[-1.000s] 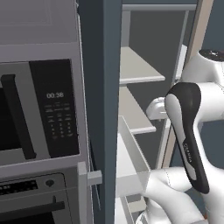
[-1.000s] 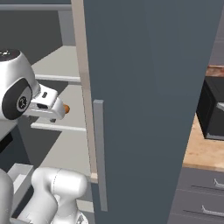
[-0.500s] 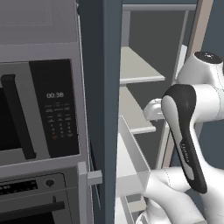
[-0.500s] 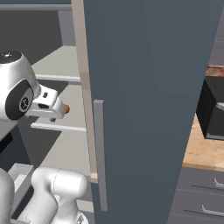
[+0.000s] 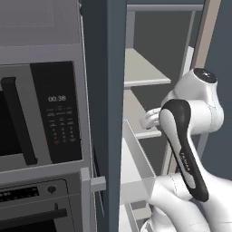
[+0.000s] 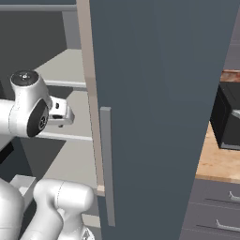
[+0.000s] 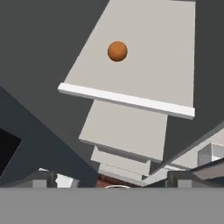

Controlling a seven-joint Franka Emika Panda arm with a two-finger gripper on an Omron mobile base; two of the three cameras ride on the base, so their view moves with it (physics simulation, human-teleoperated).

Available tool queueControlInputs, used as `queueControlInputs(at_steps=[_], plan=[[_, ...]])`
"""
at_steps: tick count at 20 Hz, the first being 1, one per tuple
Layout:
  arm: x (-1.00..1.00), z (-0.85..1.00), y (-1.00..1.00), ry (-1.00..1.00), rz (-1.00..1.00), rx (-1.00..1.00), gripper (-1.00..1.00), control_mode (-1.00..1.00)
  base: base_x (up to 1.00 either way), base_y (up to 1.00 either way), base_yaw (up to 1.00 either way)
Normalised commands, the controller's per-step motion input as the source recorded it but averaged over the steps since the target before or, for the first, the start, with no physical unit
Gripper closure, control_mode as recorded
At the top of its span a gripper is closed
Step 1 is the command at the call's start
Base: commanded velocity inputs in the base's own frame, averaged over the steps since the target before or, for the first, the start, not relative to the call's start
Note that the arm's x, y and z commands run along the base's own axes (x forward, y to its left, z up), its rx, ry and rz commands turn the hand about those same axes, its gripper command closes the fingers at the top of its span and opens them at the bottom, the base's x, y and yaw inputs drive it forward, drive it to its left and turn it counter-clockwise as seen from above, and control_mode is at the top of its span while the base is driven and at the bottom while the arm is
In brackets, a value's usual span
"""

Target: Take the tangerine, fish, and bell pepper from the freezer and place them in the bowl on the counter.

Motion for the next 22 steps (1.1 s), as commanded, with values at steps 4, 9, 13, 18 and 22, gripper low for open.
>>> queueControlInputs(at_steps=[4, 9, 13, 18, 22], plan=[[0.52, -0.31, 0.21, -0.02, 0.15, 0.00, -1.00, -1.00, 0.00, 0.00, 0.00], [0.49, -0.18, 0.14, -0.04, 0.05, 0.00, -1.00, -1.00, 0.00, 0.00, 0.00], [0.43, -0.23, 0.05, -0.05, 0.01, 0.00, -1.00, -1.00, 0.00, 0.00, 0.00], [0.46, -0.35, 0.04, -0.05, 0.00, 0.00, -1.00, -1.00, 0.00, 0.00, 0.00], [0.43, -0.46, 0.02, -0.05, 0.00, 0.04, -1.00, -1.00, 0.00, 0.00, 0.00]])
